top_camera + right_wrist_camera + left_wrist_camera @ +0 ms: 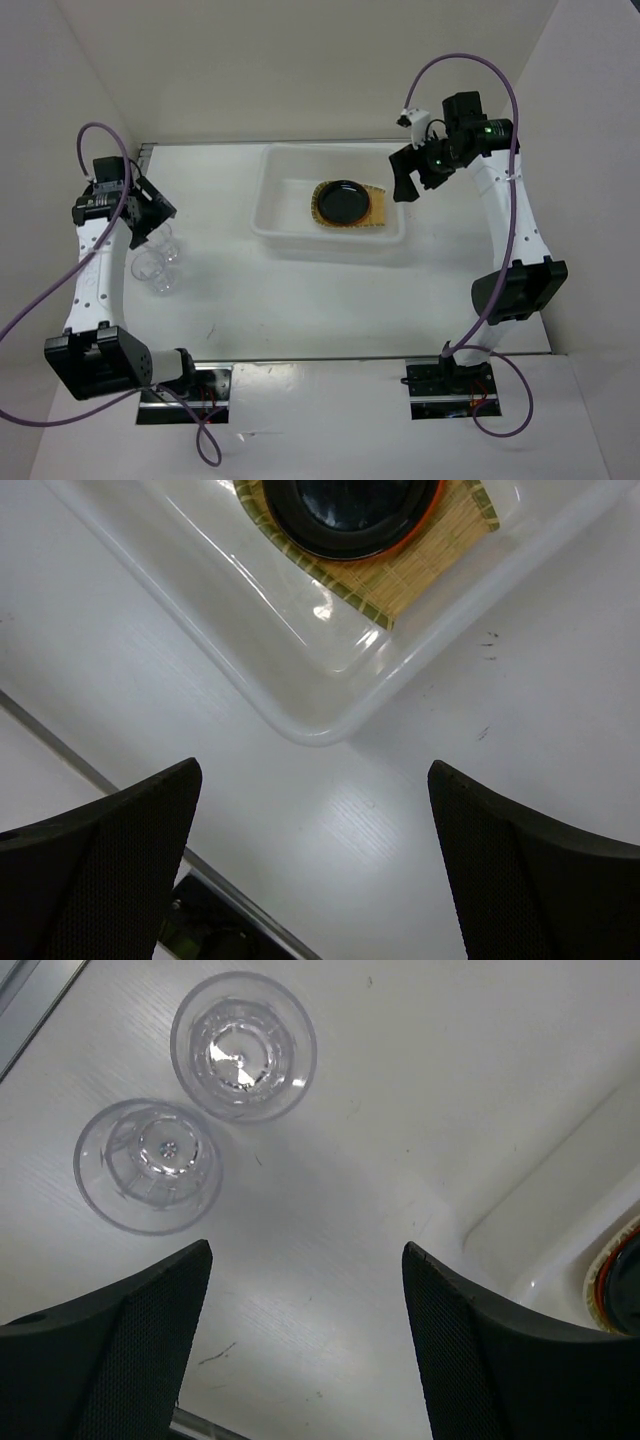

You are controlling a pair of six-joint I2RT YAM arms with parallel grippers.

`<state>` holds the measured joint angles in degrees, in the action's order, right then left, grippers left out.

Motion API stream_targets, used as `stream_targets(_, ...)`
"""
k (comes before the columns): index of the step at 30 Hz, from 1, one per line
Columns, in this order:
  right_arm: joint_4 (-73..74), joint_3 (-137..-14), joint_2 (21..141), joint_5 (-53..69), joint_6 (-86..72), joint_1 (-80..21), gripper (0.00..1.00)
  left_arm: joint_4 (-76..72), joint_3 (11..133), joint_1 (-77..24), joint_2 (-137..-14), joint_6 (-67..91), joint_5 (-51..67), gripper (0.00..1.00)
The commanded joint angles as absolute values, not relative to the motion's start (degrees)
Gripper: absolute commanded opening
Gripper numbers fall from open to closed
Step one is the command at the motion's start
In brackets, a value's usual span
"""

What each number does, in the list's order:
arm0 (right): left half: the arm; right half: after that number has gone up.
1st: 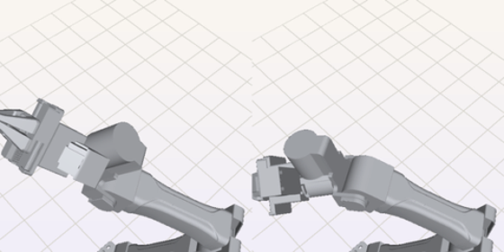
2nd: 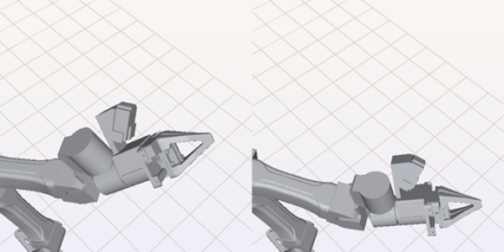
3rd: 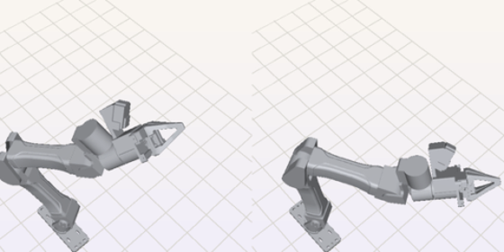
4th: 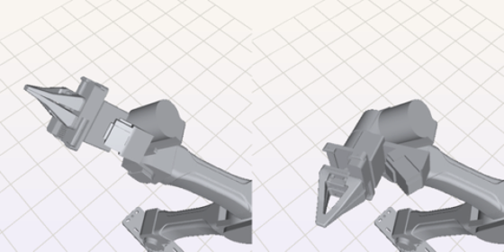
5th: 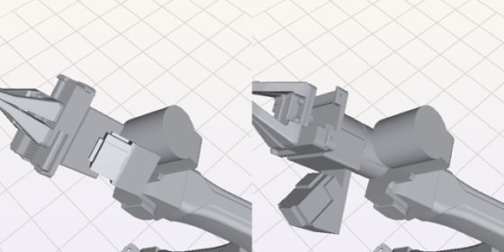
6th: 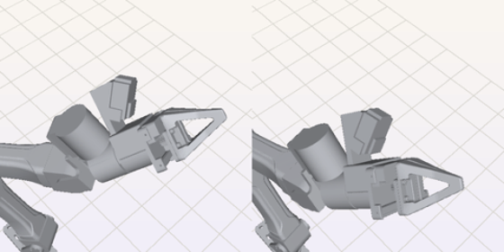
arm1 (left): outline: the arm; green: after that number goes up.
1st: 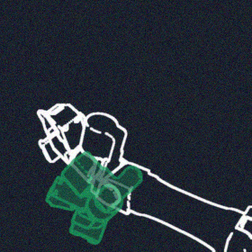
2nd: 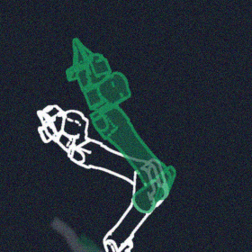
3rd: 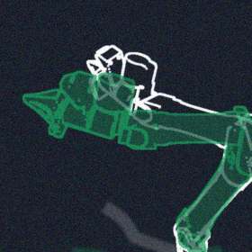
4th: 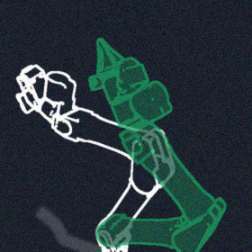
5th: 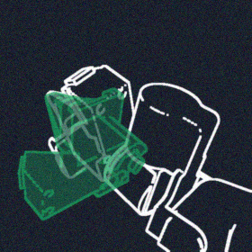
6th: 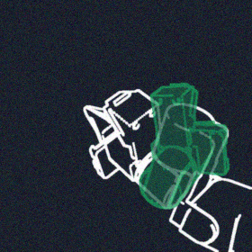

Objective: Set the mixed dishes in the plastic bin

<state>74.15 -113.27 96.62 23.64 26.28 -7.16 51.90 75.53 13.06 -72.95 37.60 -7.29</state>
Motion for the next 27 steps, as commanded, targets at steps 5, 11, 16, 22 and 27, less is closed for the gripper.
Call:
stream_targets(5,74.0,-111.9,95.1,25.8,26.8,-7.6,0.98,42.2,77.0,15.9,-82.4,28.9,-1.8,0.84)
stream_targets(11,73.5,-109.6,93.5,23.9,26.8,-7.6,0.98,35.4,74.7,16.5,-88.6,22.1,8.3,0.79)
stream_targets(16,73.5,-109.6,93.0,22.9,26.8,-7.0,0.98,34.9,74.7,16.5,-93.9,20.7,8.3,0.78)
stream_targets(22,73.5,-109.6,93.5,22.9,26.8,-6.5,0.98,34.3,74.7,16.5,-96.1,21.4,5.7,0.77)
stream_targets(27,73.5,-109.6,94.0,22.3,26.8,-6.5,0.98,33.8,74.2,16.5,-98.3,20.8,4.5,0.74)
